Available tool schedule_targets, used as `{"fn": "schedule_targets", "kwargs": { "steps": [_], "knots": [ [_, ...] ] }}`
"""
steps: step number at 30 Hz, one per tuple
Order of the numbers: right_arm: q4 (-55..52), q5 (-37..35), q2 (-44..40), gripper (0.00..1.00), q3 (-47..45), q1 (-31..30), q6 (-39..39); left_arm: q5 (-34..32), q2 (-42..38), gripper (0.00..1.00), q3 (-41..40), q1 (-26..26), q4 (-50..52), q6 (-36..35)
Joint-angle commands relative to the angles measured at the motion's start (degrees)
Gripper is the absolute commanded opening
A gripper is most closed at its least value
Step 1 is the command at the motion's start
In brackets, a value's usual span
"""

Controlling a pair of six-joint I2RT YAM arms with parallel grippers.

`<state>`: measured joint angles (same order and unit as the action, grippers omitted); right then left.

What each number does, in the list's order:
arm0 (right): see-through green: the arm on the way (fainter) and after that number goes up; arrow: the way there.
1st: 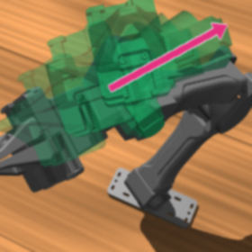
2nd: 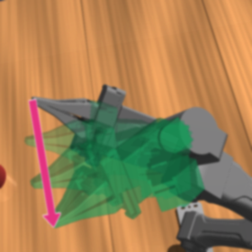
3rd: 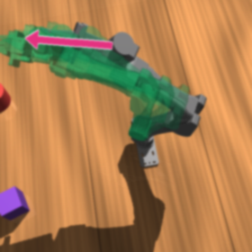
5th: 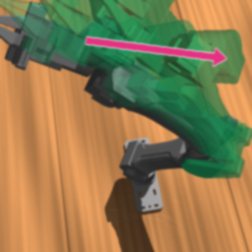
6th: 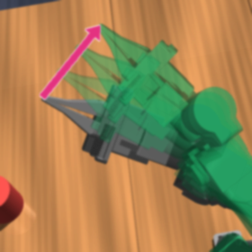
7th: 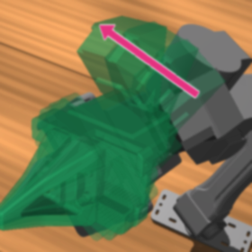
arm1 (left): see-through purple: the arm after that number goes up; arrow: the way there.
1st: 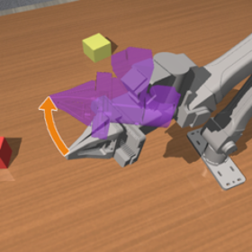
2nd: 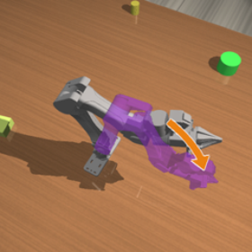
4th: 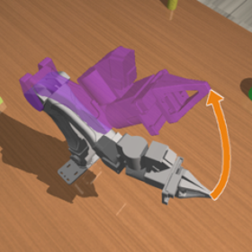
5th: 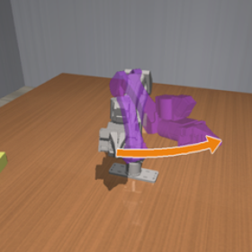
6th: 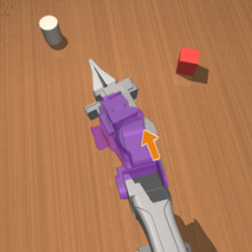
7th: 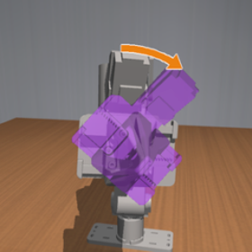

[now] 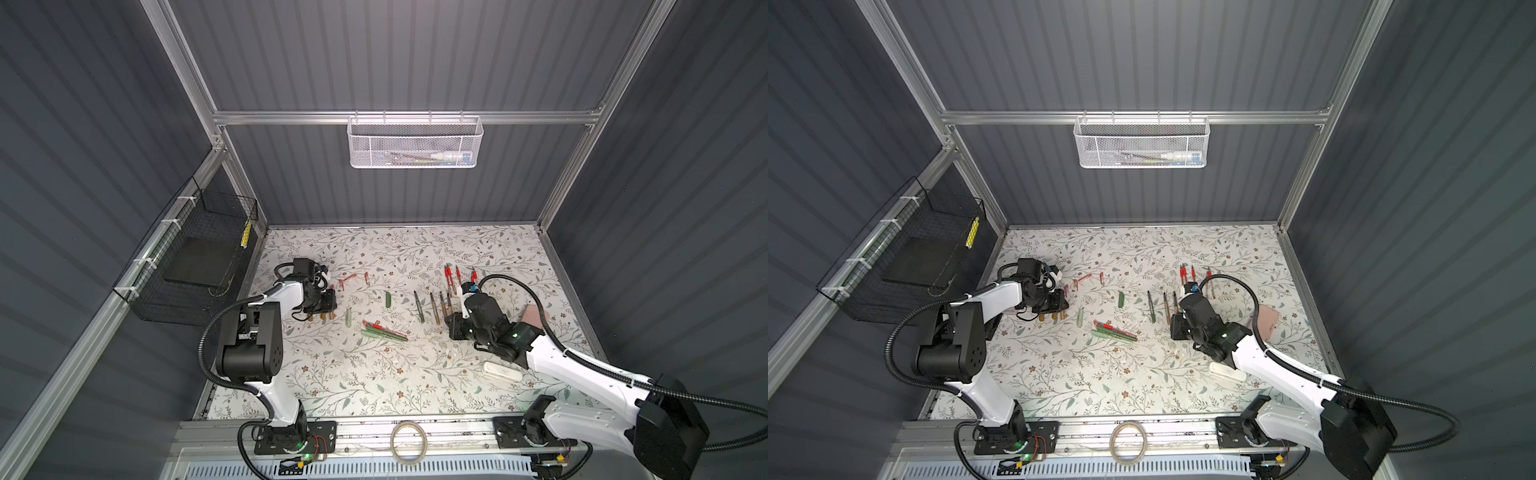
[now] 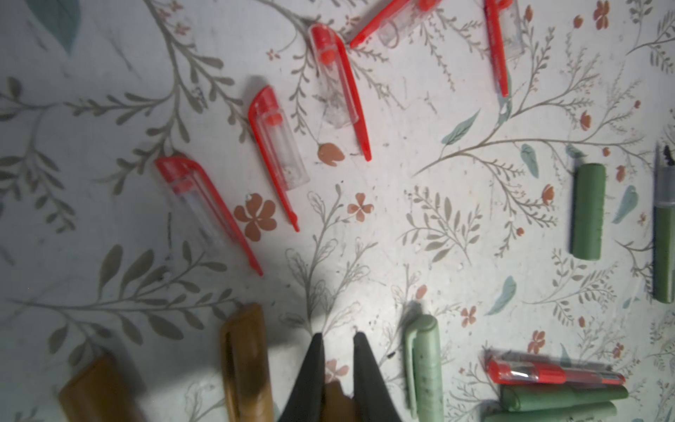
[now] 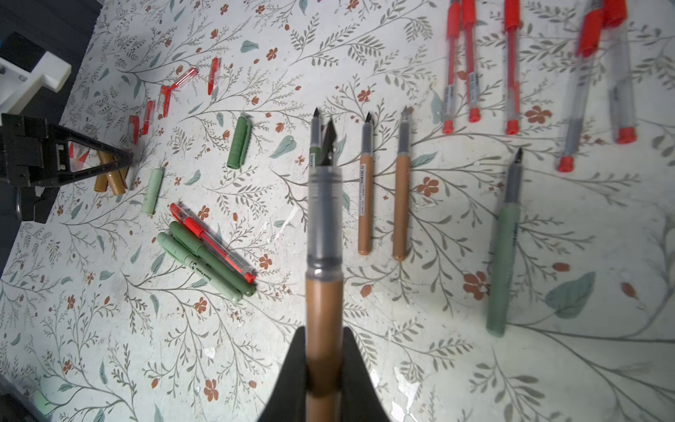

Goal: Remove pen caps from pens
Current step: Place the pen cap at the middle-left of the table.

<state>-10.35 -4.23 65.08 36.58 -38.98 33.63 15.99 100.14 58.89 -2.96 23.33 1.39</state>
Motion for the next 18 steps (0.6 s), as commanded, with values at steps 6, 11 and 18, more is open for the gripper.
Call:
{"fn": "schedule_targets", "kwargs": {
  "steps": [6, 11, 18],
  "knots": [
    [0.18, 2.17, 0.41, 0.00, -0.59, 1.29, -1.03, -2.57, 2.35, 0.02, 1.77, -0.07, 1.50, -1.57],
    [-0.85, 2.99, 1.71, 0.00, 0.79, 1.87, -1.89, -2.60, 1.58, 0.13, 1.49, -0.04, 1.32, -0.87],
    [-1.22, 3.93, 4.72, 0.00, 2.68, 3.19, -3.60, -2.09, -2.33, 0.20, -0.48, -0.07, 0.00, -0.43]
  ]
}}
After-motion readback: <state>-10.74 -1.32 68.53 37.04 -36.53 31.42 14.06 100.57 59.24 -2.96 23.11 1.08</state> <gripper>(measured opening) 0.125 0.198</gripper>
